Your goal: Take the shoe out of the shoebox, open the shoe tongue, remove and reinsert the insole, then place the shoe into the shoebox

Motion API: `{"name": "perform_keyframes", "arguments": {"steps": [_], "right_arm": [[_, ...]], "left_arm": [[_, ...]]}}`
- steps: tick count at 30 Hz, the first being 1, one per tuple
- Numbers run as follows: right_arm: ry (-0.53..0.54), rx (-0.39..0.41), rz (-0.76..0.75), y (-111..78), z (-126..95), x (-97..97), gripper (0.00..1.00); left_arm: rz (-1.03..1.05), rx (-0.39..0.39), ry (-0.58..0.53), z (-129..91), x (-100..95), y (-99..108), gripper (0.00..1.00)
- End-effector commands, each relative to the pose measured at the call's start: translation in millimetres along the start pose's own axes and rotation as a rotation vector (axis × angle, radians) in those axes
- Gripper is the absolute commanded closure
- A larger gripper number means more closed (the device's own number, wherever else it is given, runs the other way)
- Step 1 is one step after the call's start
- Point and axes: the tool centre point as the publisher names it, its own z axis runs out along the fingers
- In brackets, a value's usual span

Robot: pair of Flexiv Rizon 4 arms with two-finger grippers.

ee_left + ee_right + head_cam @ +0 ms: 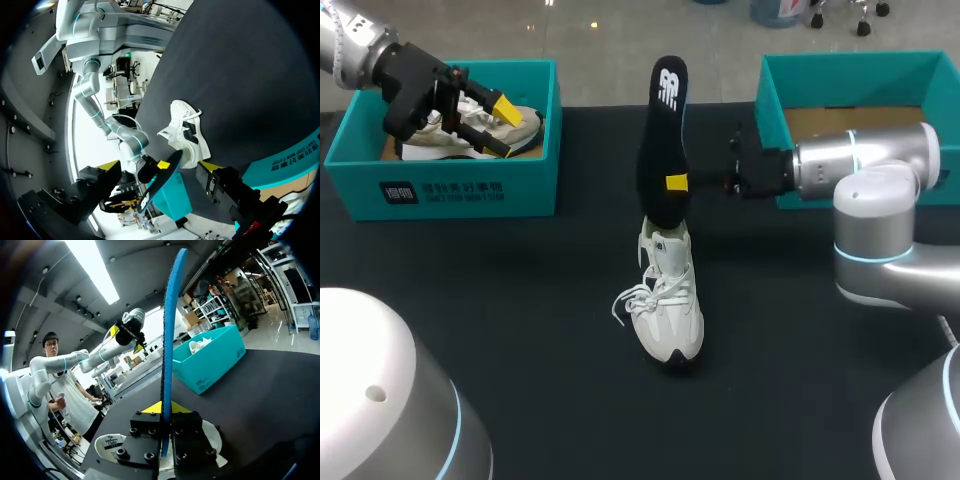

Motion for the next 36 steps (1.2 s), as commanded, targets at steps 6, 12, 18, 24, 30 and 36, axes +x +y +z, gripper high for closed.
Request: {"name": "perform_keyframes", "arguments": {"steps": [6,12,18,24,30,36], "right_arm": [[0.016,0.033,0.004,-8.6,21,2.0,1.00],[0.008,0.031,-0.002,-7.7,17,1.9,1.00],[-0.002,0.030,-0.009,-4.5,13,0.7,1.00],[-0.003,0.032,-0.006,-4.4,12,-0.3,1.00],[0.006,0.008,0.030,-14.9,1,-3.2,1.00],[0.012,0.023,0.019,-16.0,0,-4.1,1.00]], "left_arm": [[0.001,0.002,0.003,-1,-0.2,0,0.00],[0.001,0.002,0.003,-1,-0.2,0,0.00],[0.001,0.002,0.003,-1,-0.2,0,0.00],[0.001,0.002,0.003,-1,-0.2,0,0.00],[0.001,0.002,0.003,-1,-0.2,0,0.00],[0.001,0.002,0.003,-1,-0.2,0,0.00]]}}
